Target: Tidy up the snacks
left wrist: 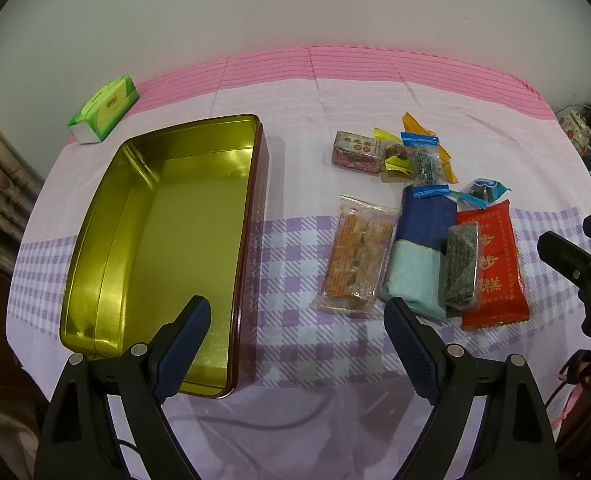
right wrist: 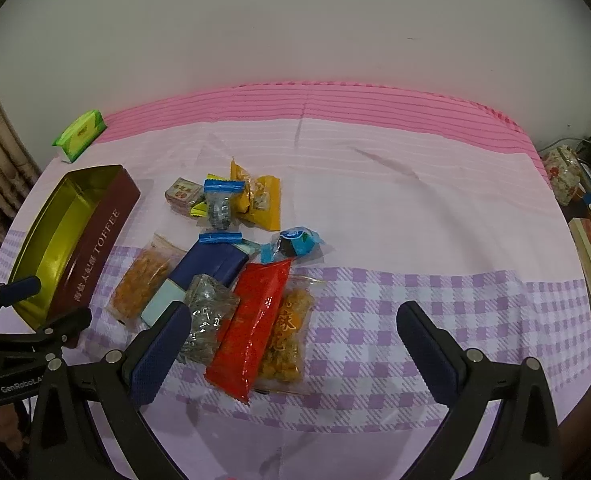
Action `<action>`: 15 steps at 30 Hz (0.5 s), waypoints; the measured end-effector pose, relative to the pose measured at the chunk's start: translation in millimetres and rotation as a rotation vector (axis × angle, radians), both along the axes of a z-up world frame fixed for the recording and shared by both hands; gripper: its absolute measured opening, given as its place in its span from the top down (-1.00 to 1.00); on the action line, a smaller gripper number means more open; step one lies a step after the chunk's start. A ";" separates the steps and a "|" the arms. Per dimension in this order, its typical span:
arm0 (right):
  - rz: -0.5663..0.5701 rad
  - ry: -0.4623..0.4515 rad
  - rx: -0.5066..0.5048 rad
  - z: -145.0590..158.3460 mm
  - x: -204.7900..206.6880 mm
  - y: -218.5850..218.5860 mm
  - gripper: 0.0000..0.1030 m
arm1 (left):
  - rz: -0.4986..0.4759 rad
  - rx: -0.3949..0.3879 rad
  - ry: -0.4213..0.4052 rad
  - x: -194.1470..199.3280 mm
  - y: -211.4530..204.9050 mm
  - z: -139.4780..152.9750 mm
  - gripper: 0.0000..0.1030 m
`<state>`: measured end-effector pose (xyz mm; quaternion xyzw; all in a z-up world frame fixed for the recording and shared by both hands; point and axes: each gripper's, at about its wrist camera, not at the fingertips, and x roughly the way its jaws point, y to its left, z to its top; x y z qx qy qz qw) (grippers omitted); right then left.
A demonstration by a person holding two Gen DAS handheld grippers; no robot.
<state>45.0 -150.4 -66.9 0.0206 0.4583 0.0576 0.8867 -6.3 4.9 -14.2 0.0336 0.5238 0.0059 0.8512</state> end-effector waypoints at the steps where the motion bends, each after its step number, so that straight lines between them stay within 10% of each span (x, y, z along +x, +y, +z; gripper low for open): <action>1: -0.002 0.001 0.001 -0.4 0.1 -0.5 -0.99 | -0.001 -0.001 0.000 -0.1 -0.2 0.0 -0.72; 15: -0.039 0.035 -0.014 -8.8 -5.3 -20.4 -0.89 | 0.000 -0.001 0.005 -0.3 -2.2 0.0 -0.72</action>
